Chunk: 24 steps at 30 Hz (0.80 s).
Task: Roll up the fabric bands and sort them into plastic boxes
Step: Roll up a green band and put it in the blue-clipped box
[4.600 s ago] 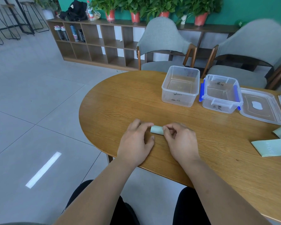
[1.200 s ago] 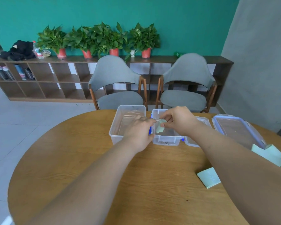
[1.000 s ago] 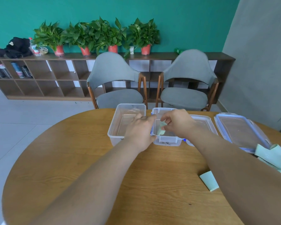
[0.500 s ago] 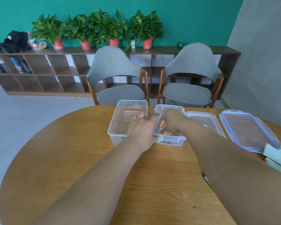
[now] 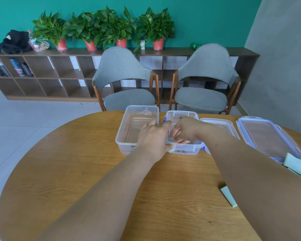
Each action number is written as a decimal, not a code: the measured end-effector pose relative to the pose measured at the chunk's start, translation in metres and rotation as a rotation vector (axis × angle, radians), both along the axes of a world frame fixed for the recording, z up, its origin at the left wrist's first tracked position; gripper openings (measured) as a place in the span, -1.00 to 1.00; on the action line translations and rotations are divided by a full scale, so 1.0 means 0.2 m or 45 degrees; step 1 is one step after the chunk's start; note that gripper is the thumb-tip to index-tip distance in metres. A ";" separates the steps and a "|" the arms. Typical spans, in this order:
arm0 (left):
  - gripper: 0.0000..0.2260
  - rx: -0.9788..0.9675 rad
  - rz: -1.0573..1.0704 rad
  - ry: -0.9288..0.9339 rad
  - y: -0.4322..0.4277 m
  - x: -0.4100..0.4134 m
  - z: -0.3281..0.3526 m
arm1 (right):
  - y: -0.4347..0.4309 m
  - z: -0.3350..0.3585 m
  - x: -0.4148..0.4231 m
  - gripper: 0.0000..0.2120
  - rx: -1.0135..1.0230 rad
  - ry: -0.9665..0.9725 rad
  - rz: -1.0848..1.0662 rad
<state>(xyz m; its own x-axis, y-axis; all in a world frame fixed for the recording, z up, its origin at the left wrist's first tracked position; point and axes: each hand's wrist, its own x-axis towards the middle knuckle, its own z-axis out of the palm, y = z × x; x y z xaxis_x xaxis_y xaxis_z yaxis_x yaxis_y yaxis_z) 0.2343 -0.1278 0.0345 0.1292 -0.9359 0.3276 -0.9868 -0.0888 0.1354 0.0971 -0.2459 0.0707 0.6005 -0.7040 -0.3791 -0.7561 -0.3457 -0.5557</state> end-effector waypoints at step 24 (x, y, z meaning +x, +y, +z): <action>-0.28 -0.019 -0.011 0.017 0.00 -0.02 0.00 | 0.00 -0.03 -0.03 -0.75 -0.145 0.066 -0.014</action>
